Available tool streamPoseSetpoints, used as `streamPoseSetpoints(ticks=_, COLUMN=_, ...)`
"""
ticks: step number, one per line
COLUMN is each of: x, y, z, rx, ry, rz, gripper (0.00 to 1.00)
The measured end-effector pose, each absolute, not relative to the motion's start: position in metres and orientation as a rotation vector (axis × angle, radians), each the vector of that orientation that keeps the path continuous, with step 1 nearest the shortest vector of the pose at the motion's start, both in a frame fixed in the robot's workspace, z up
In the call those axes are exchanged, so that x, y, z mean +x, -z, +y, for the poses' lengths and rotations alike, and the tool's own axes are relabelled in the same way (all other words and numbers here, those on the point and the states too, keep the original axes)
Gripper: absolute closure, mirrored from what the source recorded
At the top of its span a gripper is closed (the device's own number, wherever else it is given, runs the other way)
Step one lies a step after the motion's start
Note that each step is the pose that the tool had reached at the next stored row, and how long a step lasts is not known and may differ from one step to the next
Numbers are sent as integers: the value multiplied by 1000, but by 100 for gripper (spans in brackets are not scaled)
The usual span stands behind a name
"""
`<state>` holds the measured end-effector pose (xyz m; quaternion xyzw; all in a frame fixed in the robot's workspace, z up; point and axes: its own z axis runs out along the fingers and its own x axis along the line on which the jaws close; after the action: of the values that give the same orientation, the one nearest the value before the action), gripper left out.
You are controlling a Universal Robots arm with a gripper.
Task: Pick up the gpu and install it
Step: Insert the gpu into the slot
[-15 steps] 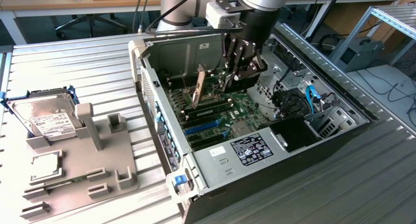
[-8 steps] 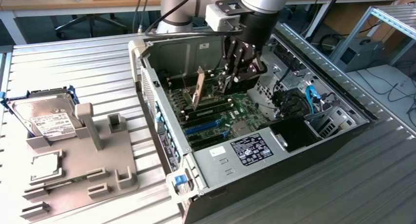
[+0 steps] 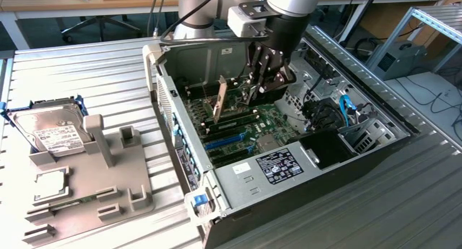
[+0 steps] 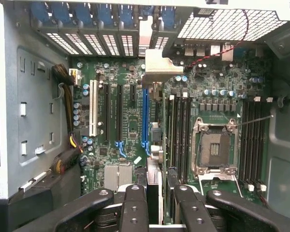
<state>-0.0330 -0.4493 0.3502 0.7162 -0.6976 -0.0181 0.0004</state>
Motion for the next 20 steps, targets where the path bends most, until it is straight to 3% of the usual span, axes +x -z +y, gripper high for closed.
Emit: streamPoseSetpoints(ticks=20, x=-34, y=-345, z=-452, rx=2250, ry=57, rz=-2191, gripper=73)
